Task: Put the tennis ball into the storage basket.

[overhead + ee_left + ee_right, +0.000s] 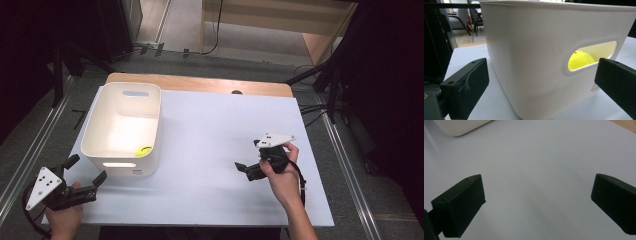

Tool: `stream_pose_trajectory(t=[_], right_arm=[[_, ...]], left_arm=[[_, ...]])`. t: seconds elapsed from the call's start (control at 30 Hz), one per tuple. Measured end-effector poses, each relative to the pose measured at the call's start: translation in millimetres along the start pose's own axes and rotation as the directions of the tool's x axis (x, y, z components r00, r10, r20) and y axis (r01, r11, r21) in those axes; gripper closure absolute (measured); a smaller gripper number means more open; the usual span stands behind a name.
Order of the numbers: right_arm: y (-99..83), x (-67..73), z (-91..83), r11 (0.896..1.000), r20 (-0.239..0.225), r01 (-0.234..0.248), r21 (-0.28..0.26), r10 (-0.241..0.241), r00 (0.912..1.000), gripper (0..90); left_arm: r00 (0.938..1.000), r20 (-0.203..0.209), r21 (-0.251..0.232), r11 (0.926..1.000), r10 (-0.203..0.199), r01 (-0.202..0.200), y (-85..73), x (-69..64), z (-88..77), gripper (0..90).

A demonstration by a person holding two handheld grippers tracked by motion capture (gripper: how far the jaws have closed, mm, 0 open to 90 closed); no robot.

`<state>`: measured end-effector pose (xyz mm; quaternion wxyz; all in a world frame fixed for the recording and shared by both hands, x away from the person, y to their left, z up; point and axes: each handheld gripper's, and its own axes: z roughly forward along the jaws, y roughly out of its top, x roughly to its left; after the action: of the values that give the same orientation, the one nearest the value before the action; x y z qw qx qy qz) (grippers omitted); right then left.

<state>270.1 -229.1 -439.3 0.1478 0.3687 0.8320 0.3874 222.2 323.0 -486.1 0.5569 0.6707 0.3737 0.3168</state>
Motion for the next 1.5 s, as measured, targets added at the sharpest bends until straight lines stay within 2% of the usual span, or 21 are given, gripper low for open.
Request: stream_pose_trajectory(t=[0.53, 1.07, 1.5], right_arm=[[-41.0, -17.5, -25.0, 0.995, 0.052, -0.071, -0.069, 0.075, 0.9958, 0.0], [-72.6, -30.1, -41.5, 0.983, 0.066, -0.137, -0.124, 0.146, 0.987, 0.0], [-98.9, -36.5, -51.2, 0.964, 0.087, -0.171, -0.204, 0.192, 0.9775, 0.0]], left_arm=[[1.0, -0.003, 0.004, 1.0, 0.008, -0.008, -0.1, -0.7, 0.4, 0.0], [1.0, -0.002, 0.005, 0.9999, 0.01, -0.01, -0.2, -1.5, 0.9, 0.0], [0.9999, -0.005, 0.008, 0.9999, 0.013, -0.013, -0.3, -2.0, 1.1, 0.0]])
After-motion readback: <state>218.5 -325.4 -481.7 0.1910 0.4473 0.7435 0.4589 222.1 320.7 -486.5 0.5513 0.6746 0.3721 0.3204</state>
